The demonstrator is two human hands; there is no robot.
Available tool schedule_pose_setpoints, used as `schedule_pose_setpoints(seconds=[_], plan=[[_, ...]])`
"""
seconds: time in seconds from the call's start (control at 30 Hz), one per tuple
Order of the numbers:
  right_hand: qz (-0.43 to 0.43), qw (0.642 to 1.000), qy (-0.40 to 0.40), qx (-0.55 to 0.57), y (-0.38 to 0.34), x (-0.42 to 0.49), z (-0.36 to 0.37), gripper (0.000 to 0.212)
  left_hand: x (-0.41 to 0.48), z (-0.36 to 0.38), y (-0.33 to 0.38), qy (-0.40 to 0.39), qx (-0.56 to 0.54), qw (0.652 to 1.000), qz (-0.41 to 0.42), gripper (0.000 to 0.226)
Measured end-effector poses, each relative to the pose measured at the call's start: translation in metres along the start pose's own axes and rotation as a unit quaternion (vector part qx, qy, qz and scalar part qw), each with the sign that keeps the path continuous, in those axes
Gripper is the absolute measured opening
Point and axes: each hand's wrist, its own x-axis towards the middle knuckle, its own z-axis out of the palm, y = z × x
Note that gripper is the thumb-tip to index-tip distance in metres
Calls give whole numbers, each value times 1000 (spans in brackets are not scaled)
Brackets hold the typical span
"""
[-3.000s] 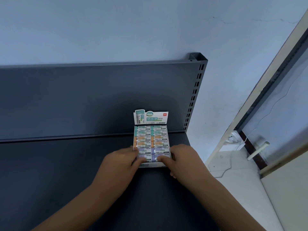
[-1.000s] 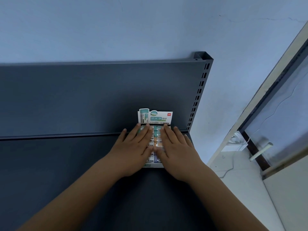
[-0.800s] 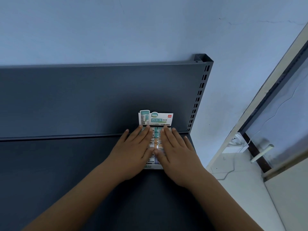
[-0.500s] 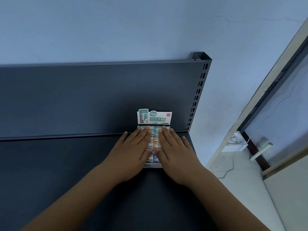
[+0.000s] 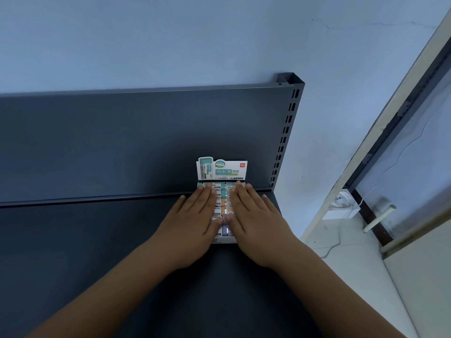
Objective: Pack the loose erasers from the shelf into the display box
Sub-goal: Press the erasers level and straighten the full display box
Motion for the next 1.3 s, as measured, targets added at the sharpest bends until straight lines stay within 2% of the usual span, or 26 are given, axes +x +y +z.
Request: schedule_pose_setpoints(seconds=[0.2,0.27,0.33,0.4,0.43,0.53,0.6,0.67,0.93,1.1,1.2,1.3], plan=[[3,1000,15,26,3,-5,1,59,-5,11,-1,50,-63,997,0,79],[8,998,24,51,5,-5,9,59,-4,9,-1,38,-92,995,-6,77],[17,992,35,121,7,-3,13,63,-3,4,-3,15,-109,994,-5,81],[37,979,33,198,16,-2,13,75,-5,1,-6,-1,-135,991,-2,94],[47,979,24,199,23,-3,13,86,-7,0,-9,-6,-152,988,-6,103],[46,996,-34,75,40,-8,12,118,-12,2,-20,-25,-151,988,-37,129],[26,998,-57,21,41,-7,10,132,-10,9,-27,-39,-118,991,-55,136],[13,998,-63,14,37,0,8,138,-6,15,-30,-35,-93,993,-59,135],[18,999,-37,5,31,10,12,137,-4,25,-25,42,-75,996,-36,122],[9,998,-65,-15,36,16,14,127,-4,32,-28,69,-67,995,-17,113],[11,998,-56,-3,36,15,14,123,-4,34,-27,80,-75,994,-26,115],[13,999,-13,39,34,9,15,124,-6,30,-26,98,-124,987,-28,124]])
